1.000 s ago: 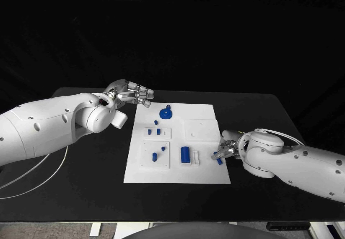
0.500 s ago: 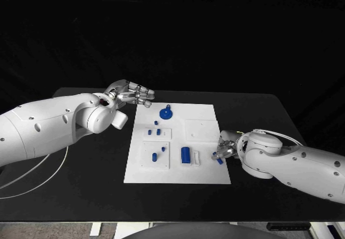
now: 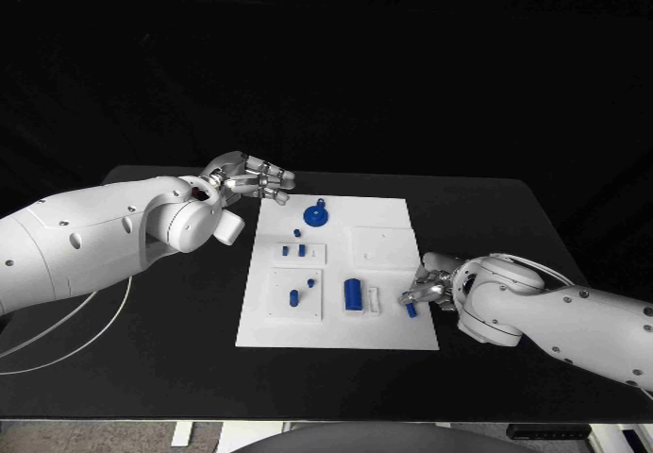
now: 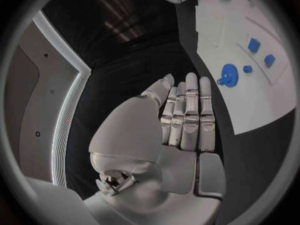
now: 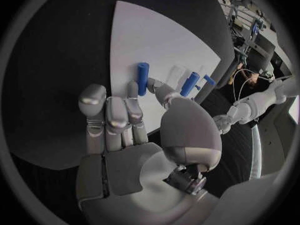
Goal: Assemble the parts on the task board
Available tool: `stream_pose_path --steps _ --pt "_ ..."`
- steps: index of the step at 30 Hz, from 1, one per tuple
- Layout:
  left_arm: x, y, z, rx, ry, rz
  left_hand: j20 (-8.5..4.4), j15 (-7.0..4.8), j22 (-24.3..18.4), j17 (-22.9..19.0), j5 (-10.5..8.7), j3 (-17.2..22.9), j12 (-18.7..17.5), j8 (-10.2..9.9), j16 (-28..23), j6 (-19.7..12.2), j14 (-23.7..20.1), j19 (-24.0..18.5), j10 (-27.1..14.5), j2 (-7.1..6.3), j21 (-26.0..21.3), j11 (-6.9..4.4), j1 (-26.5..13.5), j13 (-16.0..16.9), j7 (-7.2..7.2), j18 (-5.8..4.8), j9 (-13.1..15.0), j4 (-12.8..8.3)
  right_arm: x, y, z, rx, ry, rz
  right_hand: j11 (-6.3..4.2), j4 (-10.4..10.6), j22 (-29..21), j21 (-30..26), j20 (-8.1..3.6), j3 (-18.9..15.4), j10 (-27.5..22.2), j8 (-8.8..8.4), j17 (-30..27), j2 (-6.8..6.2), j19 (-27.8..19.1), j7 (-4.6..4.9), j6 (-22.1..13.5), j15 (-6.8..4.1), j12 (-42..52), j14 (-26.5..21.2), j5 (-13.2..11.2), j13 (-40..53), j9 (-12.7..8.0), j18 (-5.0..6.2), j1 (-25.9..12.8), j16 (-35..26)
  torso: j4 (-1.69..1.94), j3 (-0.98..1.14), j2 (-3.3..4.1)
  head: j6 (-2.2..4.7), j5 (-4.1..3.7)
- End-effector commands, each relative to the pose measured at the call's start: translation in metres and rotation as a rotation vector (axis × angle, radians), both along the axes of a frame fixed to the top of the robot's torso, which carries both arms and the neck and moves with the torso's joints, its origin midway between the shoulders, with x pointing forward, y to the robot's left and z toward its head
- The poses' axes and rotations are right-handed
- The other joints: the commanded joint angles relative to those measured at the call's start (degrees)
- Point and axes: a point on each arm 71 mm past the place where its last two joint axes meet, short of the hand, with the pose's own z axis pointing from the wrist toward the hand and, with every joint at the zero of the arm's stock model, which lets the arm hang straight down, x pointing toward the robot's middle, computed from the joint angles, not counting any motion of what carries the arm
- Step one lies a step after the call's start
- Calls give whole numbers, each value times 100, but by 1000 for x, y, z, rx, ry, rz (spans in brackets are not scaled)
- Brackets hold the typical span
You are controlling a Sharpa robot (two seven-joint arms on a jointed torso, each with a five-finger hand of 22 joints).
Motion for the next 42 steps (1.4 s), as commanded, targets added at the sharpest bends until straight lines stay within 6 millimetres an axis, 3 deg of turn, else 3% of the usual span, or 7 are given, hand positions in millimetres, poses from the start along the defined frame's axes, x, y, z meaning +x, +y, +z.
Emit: stream_pose_path --steps 1,7,17,42 --pt "0 -3 1 -3 -1 -19 10 33 -5 5 -2 -12 -17 -6 -7 -50 24 27 -31 -11 -5 6 -28 -7 -5 -46 -9 35 -8 4 -6 119 108 -77 -44 -465 553 35 -34 294 21 -8 1 20 282 -16 47 -37 31 8 -33 8 -4516 46 -24 -2 -1 -7 -2 4 12" --pt "-1 -4 1 -3 0 -21 10 33 -5 5 -2 -12 -17 -6 -7 -50 24 27 -31 -11 -5 6 -28 -7 -5 -46 -9 35 -8 10 2 189 118 -109 -53 -280 554 36 -47 -33 27 -8 2 -12 288 -45 57 -50 33 9 -161 12 -4523 41 23 -4 -1 -11 -3 3 14" --pt "-1 -4 1 0 3 -26 10 33 -5 5 -2 -12 -17 -6 -7 -50 24 27 -31 -11 -5 6 -28 -7 -5 -46 -9 35 -4 21 12 265 101 -148 -62 6 550 4 -64 -177 39 -7 -4 -135 299 -65 73 -66 34 8 -263 18 -4528 42 143 -23 5 -8 0 -3 32" --pt "-1 -6 0 7 9 -42 11 34 1 6 -7 -10 -16 -7 -8 -52 22 25 -33 -17 -5 7 -26 -7 -5 -46 -9 49 5 34 10 257 168 -143 -60 114 553 -10 -62 -327 26 -10 -2 -135 293 -71 63 -63 17 7 -349 11 -4531 35 148 -33 2 -3 1 -5 57"
